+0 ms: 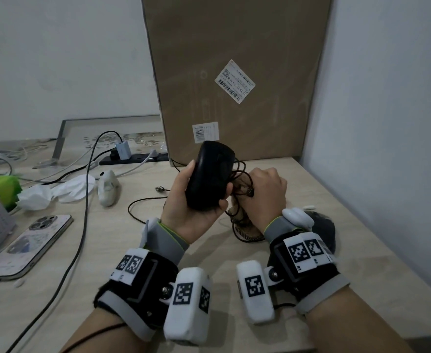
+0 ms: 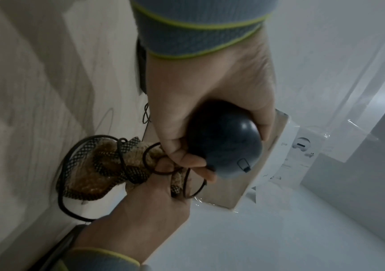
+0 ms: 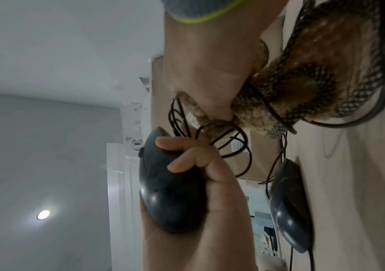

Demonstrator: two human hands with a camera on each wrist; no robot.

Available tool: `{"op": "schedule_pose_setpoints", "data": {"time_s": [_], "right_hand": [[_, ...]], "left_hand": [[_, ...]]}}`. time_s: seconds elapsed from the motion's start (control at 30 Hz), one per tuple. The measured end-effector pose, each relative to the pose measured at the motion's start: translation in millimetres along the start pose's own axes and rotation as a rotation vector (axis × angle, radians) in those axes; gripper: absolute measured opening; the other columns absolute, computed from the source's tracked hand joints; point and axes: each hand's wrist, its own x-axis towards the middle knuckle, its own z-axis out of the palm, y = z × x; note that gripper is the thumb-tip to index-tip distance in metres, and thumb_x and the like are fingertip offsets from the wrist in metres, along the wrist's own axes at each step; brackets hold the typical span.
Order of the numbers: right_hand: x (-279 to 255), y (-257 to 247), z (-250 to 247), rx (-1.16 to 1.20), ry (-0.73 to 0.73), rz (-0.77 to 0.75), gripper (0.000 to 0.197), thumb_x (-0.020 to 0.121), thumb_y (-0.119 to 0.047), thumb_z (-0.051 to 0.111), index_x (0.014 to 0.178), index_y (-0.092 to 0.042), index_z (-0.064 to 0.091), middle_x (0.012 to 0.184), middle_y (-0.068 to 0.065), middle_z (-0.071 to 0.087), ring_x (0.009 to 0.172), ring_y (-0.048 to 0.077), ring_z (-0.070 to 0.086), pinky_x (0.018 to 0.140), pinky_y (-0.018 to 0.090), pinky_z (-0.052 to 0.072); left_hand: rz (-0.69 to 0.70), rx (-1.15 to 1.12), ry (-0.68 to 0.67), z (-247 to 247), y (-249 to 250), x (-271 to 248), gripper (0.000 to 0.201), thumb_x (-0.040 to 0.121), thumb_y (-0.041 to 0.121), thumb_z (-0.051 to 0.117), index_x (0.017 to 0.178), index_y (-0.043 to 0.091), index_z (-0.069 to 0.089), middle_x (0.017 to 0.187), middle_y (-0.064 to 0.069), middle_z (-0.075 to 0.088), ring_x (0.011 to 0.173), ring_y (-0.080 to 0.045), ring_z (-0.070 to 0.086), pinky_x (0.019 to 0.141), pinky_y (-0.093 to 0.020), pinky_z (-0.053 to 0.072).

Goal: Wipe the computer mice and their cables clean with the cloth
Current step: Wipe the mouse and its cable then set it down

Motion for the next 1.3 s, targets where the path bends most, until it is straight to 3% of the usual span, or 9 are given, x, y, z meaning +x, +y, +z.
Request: {"op": "schedule_pose_setpoints", "data": {"time_s": [0.07,0.17,0.33,0.47,0.6,0.9,1.07,1.17,1.3], "right_hand": [[0.5,2.5,-0.1,-0.06,-0.041,0.003,0.038,0.076,-0.048,0.04,0.079,-0.02,0.065,0.083,0.002,0.065,0.094,0.031,0.053,0.08,0.038,0.027],[3.4,8.9,-2.4,-0.107,-0.102,0.144,0.028,0.085,-0.04,0.052,0.107,-0.029,0.064,0.107,-0.005,0.063,0.113,0.023,0.043,0.089,0.035,0.022],[2.5,21.5,-3.3,-0.151,-0.096,0.389,0.024,0.087,-0.03,0.051,0.109,-0.028,0.061,0.114,-0.003,0.061,0.116,0.024,0.04,0.094,0.039,0.025],[2.9,28.4,-2.7,-0.193,-0.084,0.486,0.023,0.089,-0.031,0.05,0.11,-0.026,0.059,0.114,-0.001,0.06,0.117,0.026,0.041,0.096,0.043,0.026],[2.9,29.5,-2.6,-0.148,-0.042,0.508,0.024,0.09,-0.026,0.049,0.112,-0.025,0.057,0.113,0.001,0.059,0.116,0.027,0.042,0.096,0.043,0.026],[4.6,19.5,0.1,-0.006,0.012,0.3,0.023,0.089,-0.025,0.052,0.109,-0.02,0.062,0.105,0.004,0.063,0.109,0.029,0.043,0.088,0.038,0.027],[2.7,14.1,4.8,0.04,-0.057,0.11,0.027,0.085,-0.022,0.058,0.11,-0.025,0.066,0.102,0.001,0.064,0.108,0.028,0.046,0.083,0.034,0.022],[2.0,13.3,5.1,0.026,-0.131,0.006,0.036,0.08,-0.029,0.047,0.111,-0.028,0.066,0.101,-0.002,0.063,0.108,0.025,0.046,0.08,0.031,0.017],[0.8,10.3,3.5,-0.036,-0.258,-0.096,0.046,0.073,-0.03,0.038,0.11,-0.035,0.065,0.104,-0.009,0.06,0.11,0.019,0.043,0.078,0.029,0.012]], "left_hand": [[0.03,0.015,0.012,-1.5,1.8,1.6,0.044,0.083,0.046,0.048,0.109,0.014,0.065,0.1,-0.007,0.066,0.073,-0.019,0.063,0.055,-0.023,0.046],[0.087,0.036,0.02,-5.0,7.9,2.6,0.046,0.08,0.046,0.051,0.111,0.015,0.064,0.098,-0.006,0.065,0.076,-0.019,0.061,0.056,-0.023,0.045],[0.234,-0.047,0.097,-10.9,26.2,-1.3,0.04,0.075,0.046,0.053,0.084,0.016,0.077,0.083,-0.003,0.068,0.071,-0.017,0.062,0.055,-0.02,0.043],[0.322,-0.142,0.168,-23.1,38.6,-1.2,0.042,0.079,0.047,0.053,0.105,0.016,0.063,0.09,-0.002,0.065,0.074,-0.017,0.062,0.057,-0.02,0.044],[0.291,-0.163,0.207,-26.6,36.0,1.9,0.044,0.077,0.047,0.056,0.109,0.017,0.06,0.094,-0.002,0.064,0.078,-0.017,0.061,0.058,-0.02,0.045],[0.039,-0.009,0.122,-18.2,15.1,7.7,0.048,0.08,0.045,0.055,0.118,0.016,0.06,0.1,-0.005,0.064,0.081,-0.019,0.06,0.061,-0.023,0.045],[0.022,0.044,0.116,-17.0,10.4,8.8,0.044,0.09,0.045,0.046,0.121,0.016,0.058,0.103,-0.006,0.063,0.08,-0.021,0.062,0.061,-0.024,0.045],[0.032,0.043,0.118,-17.3,11.0,7.7,0.041,0.089,0.045,0.047,0.111,0.015,0.063,0.102,-0.007,0.065,0.079,-0.021,0.062,0.058,-0.024,0.047],[0.018,0.029,0.045,-17.9,16.0,2.7,0.048,0.079,0.047,0.051,0.114,0.016,0.062,0.108,-0.008,0.064,0.075,-0.021,0.063,0.054,-0.023,0.048]]}}
